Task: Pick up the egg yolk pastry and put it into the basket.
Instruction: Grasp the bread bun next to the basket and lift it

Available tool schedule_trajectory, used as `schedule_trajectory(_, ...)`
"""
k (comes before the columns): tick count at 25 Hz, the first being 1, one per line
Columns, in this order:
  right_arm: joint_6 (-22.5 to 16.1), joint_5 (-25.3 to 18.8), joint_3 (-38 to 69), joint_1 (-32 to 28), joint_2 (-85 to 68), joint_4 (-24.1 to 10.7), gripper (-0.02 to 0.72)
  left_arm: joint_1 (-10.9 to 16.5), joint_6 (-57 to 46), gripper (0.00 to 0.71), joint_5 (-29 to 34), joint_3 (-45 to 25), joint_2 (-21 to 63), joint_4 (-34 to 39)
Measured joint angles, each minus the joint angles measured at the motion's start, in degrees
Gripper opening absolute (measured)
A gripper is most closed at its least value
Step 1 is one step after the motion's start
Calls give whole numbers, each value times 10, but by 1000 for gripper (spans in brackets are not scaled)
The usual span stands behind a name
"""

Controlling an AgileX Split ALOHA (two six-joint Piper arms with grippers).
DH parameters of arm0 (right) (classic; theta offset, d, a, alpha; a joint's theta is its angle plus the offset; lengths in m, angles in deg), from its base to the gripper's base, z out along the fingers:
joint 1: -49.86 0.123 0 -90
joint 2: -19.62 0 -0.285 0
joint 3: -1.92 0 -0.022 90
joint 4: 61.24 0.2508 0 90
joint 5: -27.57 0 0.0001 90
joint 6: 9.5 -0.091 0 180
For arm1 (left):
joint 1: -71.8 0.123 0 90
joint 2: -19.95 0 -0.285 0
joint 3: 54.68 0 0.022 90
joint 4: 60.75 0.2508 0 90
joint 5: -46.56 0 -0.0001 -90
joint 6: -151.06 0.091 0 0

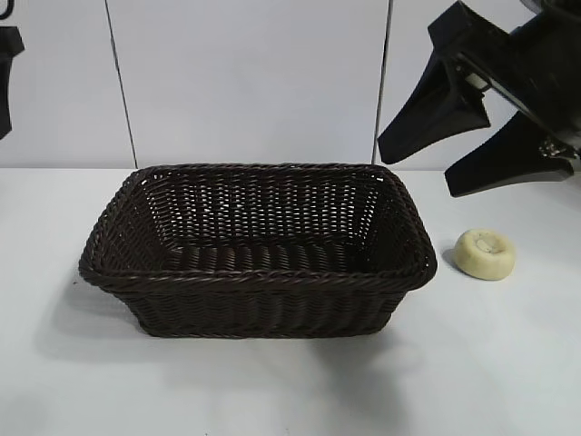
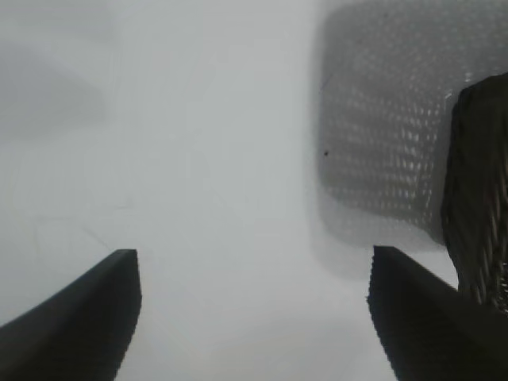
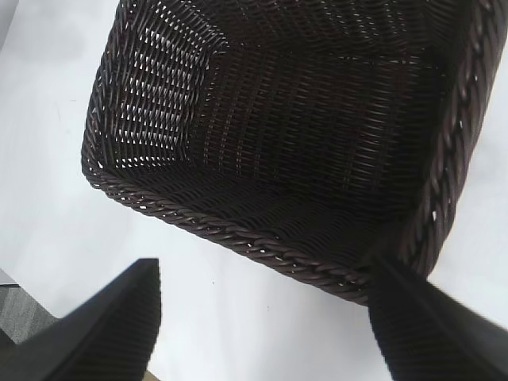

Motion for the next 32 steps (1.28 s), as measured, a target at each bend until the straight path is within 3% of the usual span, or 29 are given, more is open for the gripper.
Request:
schedule_trajectory(9, 0, -1, 0, 0, 0, 0, 529, 0, 0, 571, -2, -213, 280, 12)
schedule_trajectory(18, 0, -14, 0, 0, 0, 0, 529, 0, 0, 571, -39, -380, 487, 14)
schedule_trajectory(22, 0, -15, 0, 0, 0, 0, 529, 0, 0, 571, -53, -430, 536, 14)
schedule_trajectory(27, -1, -20, 0, 0, 0, 0, 529, 0, 0, 571, -66, -439, 548, 14)
schedule_trajectory(32, -45, -36, -31, 0, 0, -28, 529, 0, 0, 571, -68, -440, 592, 14)
